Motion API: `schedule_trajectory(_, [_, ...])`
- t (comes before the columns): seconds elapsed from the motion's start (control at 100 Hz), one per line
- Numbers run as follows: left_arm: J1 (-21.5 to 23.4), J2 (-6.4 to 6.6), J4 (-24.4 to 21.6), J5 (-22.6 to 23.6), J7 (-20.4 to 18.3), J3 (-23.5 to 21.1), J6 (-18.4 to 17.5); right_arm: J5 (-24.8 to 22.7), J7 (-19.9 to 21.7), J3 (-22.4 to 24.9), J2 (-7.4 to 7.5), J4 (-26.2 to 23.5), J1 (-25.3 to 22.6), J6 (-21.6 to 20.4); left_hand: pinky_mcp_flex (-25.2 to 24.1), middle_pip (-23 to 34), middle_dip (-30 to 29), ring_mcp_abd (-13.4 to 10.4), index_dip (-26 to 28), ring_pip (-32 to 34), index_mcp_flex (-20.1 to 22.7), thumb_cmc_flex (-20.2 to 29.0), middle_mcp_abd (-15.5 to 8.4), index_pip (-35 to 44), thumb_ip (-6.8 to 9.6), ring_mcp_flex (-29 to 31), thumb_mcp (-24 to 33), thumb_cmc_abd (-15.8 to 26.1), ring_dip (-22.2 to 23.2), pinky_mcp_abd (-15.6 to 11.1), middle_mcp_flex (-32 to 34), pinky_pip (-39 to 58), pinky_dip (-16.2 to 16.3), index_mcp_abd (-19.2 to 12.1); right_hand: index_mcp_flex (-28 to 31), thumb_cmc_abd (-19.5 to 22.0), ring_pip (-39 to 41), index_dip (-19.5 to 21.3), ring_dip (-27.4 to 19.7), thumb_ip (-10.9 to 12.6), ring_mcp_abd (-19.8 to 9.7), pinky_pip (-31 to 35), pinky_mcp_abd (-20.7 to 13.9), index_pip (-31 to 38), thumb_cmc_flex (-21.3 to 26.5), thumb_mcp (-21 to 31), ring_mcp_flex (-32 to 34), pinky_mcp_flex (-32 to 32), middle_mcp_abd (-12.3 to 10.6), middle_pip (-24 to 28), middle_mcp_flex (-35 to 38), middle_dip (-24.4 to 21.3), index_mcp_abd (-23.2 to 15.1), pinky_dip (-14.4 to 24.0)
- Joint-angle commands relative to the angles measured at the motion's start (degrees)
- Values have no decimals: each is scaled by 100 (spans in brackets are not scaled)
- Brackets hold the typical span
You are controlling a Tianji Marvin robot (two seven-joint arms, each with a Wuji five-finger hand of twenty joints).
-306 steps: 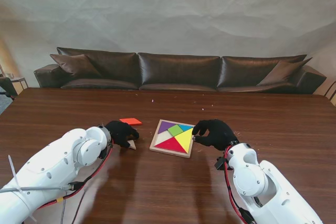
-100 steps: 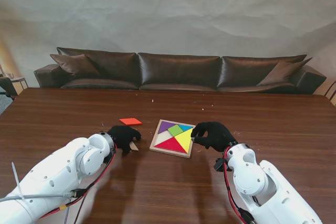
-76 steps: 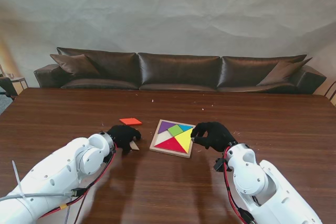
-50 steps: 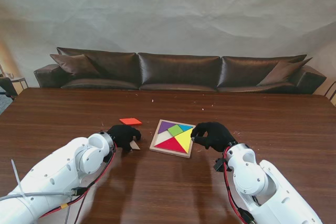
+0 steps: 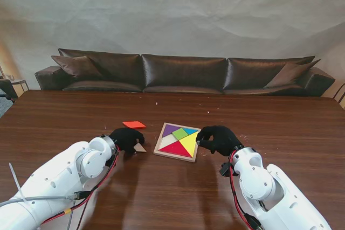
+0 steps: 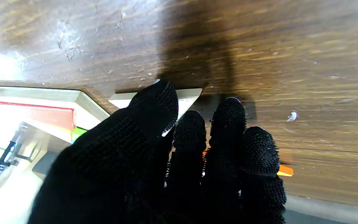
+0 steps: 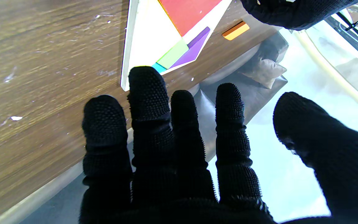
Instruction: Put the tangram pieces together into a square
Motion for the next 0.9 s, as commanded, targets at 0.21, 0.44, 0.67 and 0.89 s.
schedule_trajectory(0.21, [236, -29, 204, -2, -202, 51, -51, 15, 105, -18, -7, 4, -10, 40, 60, 86, 220, 56, 61, -473, 1721, 162, -219, 2557, -72, -121, 330, 14, -430, -246, 252, 212, 42, -777, 125, 116, 40, -41, -2, 203, 35, 67, 70, -74, -72, -116, 76, -815, 70, 22, 124, 2, 2, 1])
schedule_trajectory(0.44, [220, -36, 248, 5, -147, 58, -95, 32, 110, -21, -8, 11, -5, 57, 284, 85, 206, 63, -95, -444, 1807, 144, -215, 2611, -55, 73, 366, -61, -415, -138, 338, 196, -4, -727, 126, 133, 39, -73, -3, 168, 43, 69, 60, -72, -57, -120, 73, -818, 76, 21, 118, 0, 8, 0])
schedule_trajectory(0.67, [230, -34, 238, -14, -165, 47, -116, 25, 113, -14, -6, 21, -4, 52, 307, 94, 230, 64, -144, -467, 1787, 147, -224, 2644, -57, 74, 366, 3, -383, -106, 302, 174, -32, -705, 134, 139, 42, -100, -3, 156, 40, 77, 54, -58, -56, -120, 76, -812, 81, 25, 121, -1, 10, -1])
schedule_trajectory(0.89, [224, -27, 210, -141, -296, -85, -257, 40, 124, -25, -6, 32, 5, 56, 231, 158, 494, 30, 33, -487, 1665, 141, -247, 2706, 3, 6, 454, 222, -289, -209, 118, 140, -40, -695, 119, 161, 46, -140, -3, 133, 35, 81, 49, -51, -53, -123, 76, -810, 87, 26, 120, -2, 8, -4])
